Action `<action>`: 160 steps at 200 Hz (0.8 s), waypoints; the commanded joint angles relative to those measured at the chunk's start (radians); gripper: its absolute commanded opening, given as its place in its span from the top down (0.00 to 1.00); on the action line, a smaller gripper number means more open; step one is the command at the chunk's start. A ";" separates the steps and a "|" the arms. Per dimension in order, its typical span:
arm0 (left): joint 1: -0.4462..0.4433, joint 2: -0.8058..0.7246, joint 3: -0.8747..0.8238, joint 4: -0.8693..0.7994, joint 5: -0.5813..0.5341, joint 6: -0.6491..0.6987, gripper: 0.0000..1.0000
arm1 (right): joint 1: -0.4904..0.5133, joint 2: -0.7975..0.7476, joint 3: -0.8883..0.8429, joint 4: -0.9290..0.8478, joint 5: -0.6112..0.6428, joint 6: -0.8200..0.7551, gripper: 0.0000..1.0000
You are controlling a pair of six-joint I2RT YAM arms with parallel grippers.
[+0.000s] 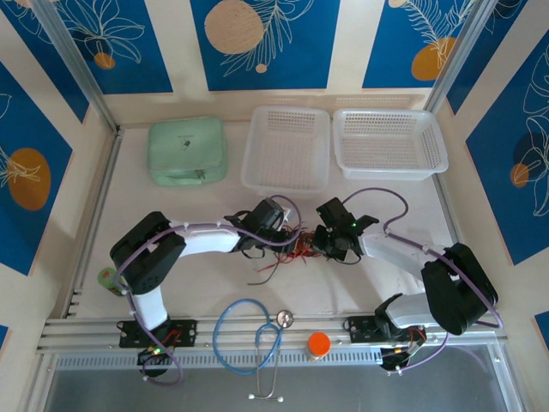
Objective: Untangle the cables
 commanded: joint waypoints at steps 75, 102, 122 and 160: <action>-0.008 -0.201 -0.027 -0.209 -0.273 0.031 1.00 | -0.096 -0.171 0.023 -0.166 -0.040 -0.141 0.99; -0.008 -0.222 -0.055 -0.264 -0.342 -0.009 0.89 | -0.098 -0.127 0.015 -0.203 -0.077 -0.157 0.92; -0.008 -0.256 -0.098 -0.244 -0.351 -0.022 0.56 | -0.082 -0.096 0.016 -0.200 -0.102 -0.166 0.84; -0.008 -0.333 -0.080 -0.263 -0.349 0.003 0.31 | -0.002 -0.062 0.167 -0.324 -0.081 -0.217 0.73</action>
